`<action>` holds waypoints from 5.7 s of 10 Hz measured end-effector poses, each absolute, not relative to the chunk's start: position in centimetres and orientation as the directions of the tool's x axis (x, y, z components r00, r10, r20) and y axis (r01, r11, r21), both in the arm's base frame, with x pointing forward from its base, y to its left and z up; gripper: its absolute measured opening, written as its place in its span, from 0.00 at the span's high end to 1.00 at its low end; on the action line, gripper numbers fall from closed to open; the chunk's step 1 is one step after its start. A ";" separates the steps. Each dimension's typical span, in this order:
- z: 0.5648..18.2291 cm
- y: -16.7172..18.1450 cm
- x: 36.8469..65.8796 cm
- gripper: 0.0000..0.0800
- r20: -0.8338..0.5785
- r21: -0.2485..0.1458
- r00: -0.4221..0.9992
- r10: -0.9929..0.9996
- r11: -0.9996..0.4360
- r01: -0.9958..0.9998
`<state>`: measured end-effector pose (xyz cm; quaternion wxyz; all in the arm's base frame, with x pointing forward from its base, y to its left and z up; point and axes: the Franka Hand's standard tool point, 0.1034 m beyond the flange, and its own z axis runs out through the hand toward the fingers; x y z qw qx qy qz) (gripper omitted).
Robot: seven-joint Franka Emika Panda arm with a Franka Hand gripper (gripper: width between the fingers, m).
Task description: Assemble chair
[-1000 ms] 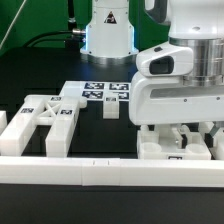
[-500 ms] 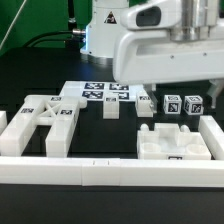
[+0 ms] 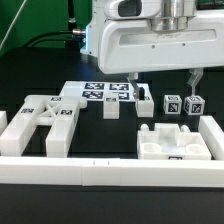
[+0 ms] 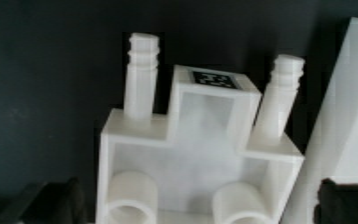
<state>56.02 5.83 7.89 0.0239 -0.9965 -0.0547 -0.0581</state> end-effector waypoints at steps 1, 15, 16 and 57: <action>7.4 5.4 54.5 0.19 0.107 -0.039 0.991 0.086 -0.995 0.091; 4.2 4.8 47.6 0.19 -0.415 -0.028 0.908 -0.047 -0.998 -0.064; 4.0 4.9 47.4 0.19 -0.480 -0.031 0.877 -0.031 -0.998 -0.052; 12.3 4.3 60.9 0.64 -0.074 -0.093 0.982 0.176 -0.981 0.169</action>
Offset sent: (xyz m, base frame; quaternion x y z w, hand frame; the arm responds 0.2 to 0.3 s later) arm -0.0476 -0.0229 -0.0142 0.0095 0.0098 0.0409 0.9991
